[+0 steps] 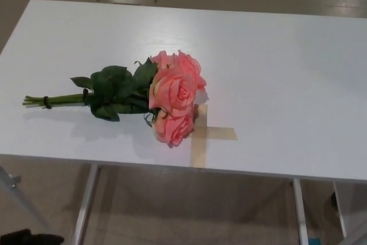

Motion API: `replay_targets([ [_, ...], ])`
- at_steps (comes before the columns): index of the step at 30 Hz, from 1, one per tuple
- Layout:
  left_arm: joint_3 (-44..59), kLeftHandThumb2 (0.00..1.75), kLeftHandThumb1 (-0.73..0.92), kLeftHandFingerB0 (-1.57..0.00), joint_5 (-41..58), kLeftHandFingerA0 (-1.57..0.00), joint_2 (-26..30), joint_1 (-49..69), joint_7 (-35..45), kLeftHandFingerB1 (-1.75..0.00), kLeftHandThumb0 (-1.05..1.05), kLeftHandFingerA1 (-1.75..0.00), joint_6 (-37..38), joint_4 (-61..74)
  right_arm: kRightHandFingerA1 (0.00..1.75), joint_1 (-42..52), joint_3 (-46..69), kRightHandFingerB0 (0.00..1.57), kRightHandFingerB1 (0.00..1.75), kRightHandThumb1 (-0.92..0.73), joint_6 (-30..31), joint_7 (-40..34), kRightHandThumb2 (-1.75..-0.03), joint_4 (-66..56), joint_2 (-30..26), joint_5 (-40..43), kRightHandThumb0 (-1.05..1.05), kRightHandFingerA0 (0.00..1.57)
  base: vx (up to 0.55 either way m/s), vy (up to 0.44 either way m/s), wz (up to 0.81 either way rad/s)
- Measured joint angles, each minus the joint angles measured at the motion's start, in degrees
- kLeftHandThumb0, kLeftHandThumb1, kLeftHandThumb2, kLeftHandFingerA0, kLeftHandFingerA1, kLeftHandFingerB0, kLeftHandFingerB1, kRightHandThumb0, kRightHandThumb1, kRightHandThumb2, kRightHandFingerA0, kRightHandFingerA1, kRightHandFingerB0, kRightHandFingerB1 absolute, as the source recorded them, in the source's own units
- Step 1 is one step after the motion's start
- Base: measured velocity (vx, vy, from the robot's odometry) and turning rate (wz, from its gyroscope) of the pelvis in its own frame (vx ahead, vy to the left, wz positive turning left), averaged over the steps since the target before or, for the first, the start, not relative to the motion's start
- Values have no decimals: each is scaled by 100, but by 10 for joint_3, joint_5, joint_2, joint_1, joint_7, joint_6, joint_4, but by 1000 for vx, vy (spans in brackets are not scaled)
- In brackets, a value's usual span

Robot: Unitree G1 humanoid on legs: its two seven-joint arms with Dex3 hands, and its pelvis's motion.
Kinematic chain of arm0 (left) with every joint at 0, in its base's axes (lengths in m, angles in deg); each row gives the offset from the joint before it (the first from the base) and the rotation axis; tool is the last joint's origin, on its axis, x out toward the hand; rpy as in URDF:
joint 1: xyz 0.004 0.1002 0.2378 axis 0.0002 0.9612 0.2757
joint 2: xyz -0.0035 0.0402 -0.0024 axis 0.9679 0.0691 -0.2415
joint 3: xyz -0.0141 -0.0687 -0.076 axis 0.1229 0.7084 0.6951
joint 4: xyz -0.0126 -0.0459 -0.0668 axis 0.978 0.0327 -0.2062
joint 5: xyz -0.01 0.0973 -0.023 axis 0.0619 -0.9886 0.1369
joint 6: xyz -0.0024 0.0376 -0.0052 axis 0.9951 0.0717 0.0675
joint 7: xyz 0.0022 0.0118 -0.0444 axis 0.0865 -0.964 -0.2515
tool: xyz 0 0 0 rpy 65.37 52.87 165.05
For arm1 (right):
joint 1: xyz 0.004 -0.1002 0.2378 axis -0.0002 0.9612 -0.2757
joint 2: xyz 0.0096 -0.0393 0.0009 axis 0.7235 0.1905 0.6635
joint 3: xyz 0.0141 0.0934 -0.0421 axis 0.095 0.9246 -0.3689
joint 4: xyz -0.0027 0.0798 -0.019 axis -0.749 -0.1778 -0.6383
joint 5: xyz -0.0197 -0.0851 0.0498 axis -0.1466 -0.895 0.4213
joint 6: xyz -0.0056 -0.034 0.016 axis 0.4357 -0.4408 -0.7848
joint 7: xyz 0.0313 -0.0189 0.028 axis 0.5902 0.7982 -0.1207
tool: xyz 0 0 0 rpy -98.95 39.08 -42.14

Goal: Use the left hand to pick up the rose and passes it to a human.

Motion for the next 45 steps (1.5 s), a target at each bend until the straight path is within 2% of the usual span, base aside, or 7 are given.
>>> replay_targets([
  [15, 139, 54, 45, -29, 133, -27, 42, -43, 23, -30, -53, -33, -9, 255, 62, 1, 0, 48, 53, -51, 0, 0, -82, 1, 0, -4, -48, 69, 0, 0, 0],
  [16, 144, 84, 23, -11, 141, -12, 48, -63, 21, -50, -26, -52, -13, 271, 62, 2, 0, 48, 53, -51, 0, 0, -82, 1, 0, -4, -48, 69, 0, 0, 0],
  [20, 144, 84, 23, -8, 154, -8, 74, -158, 8, -49, -27, -51, -37, 309, 62, 6, 1, 48, 53, -51, 0, 0, -81, 2, 0, -4, -48, 69, 0, 0, 0],
  [23, 107, 84, 24, -6, 140, -6, 90, -247, 2, -48, -28, -50, -56, 292, 62, 8, 2, 48, 53, -51, 1, 0, -81, 2, 0, -4, -47, 69, 0, 0, 0],
  [24, 89, 54, 47, -21, 128, -18, 93, -277, 0, -29, -55, -28, -62, 276, 62, 8, 3, 48, 53, -51, 2, 0, -81, 3, 0, -4, -47, 69, 0, 0, 0],
  [26, 62, 84, 26, -1, 108, -1, 94, -315, -3, -46, -30, -48, -70, 253, 62, 8, 4, 47, 53, -51, 2, 0, -81, 3, 0, -4, -48, 69, 0, 0, 0],
  [45, -163, 70, 33, 0, -76, 0, 90, -602, -9, -24, -47, -12, -116, 6, 62, 8, 3, 48, 53, -51, 2, 0, -81, 2, 0, -9, -47, 70, 0, 0, 0],
])
